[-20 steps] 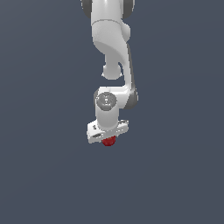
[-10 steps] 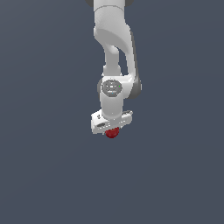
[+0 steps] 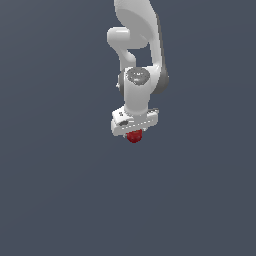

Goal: Pick up the object and move it to a goal position.

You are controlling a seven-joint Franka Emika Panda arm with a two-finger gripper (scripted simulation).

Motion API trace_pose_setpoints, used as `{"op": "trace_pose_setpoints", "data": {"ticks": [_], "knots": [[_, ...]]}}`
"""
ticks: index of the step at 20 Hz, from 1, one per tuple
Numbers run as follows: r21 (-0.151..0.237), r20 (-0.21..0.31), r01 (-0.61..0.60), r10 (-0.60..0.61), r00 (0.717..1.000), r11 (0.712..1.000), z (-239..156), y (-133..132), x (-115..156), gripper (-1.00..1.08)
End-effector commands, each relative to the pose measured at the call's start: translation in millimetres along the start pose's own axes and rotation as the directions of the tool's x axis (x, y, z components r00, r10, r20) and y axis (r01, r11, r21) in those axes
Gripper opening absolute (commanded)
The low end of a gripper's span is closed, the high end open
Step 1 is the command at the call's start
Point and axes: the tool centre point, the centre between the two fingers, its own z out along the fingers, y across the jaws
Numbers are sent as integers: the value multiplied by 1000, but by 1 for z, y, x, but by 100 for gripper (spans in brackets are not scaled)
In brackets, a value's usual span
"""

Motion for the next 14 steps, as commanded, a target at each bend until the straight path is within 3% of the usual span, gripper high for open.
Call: {"op": "trace_pose_setpoints", "data": {"ticks": [1,14], "knots": [[-1,-2,0,0,1000,1000,-11,-10,-9,-100],[-1,-3,0,0,1000,1000,-35,-34,-29,-100]]}}
